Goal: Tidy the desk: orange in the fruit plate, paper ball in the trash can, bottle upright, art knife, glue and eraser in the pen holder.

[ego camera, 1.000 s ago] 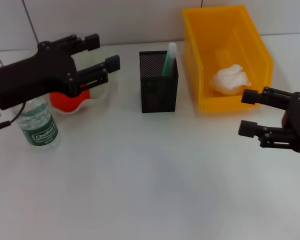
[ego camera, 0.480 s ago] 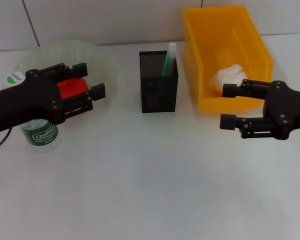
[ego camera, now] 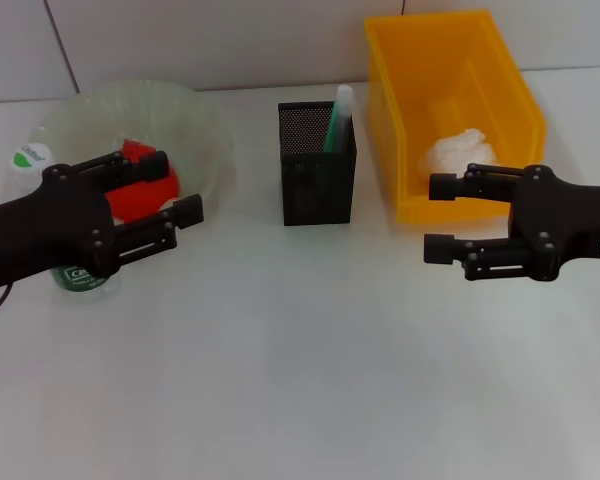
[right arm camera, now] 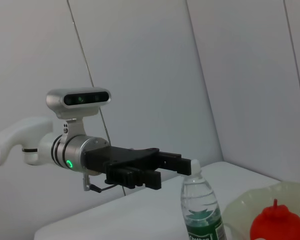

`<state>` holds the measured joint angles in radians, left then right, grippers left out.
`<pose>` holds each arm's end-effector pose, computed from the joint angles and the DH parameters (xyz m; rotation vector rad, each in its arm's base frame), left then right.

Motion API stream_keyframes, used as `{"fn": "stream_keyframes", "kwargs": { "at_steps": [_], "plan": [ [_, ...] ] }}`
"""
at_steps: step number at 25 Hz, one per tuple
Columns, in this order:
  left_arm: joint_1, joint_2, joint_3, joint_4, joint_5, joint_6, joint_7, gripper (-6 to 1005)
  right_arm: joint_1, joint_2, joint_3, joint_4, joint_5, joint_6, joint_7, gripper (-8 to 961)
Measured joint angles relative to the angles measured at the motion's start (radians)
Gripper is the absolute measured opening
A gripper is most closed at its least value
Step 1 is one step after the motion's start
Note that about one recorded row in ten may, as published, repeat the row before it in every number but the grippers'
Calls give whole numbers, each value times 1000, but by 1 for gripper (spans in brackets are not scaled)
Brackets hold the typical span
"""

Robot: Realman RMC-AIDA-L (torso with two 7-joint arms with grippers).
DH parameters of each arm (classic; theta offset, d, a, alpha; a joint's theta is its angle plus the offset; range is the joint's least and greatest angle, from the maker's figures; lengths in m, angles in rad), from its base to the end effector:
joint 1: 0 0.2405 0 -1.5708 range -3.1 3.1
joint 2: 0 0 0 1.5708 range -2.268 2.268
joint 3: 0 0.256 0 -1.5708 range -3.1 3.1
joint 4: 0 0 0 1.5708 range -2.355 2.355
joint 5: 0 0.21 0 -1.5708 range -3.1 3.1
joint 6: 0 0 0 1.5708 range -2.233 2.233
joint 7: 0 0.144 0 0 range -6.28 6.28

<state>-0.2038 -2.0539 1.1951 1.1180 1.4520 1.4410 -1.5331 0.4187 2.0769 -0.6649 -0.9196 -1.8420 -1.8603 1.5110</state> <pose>-0.2205 0.3010 0.0346 -2.6040 -0.4572 -0.9150 0.2419 0.2978 0.0578 -2.7462 0.5021 0.9472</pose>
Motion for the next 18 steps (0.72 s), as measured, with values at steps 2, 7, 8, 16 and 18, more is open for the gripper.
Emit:
{"fn": "stream_keyframes", "kwargs": {
  "at_steps": [2,7,8,16,18],
  "plan": [
    [2,1,0,1,0,1,0,667,2,0,-4,0,0,4,-1,832],
    [10,0,0,7,0,35,1,667,4,3,-42,1,6,27,-2,832],
    [10,-1,0,8,0,42,1,667,4,3,-52,1,7,36,-2,832],
    [1,-7,13,1,0,56,1,667,7,5,-81,33,9,57,-35,832],
    [0,-8,13,1,0,56,1,667,7,5,-81,35,9,57,-37,832]
  ]
}}
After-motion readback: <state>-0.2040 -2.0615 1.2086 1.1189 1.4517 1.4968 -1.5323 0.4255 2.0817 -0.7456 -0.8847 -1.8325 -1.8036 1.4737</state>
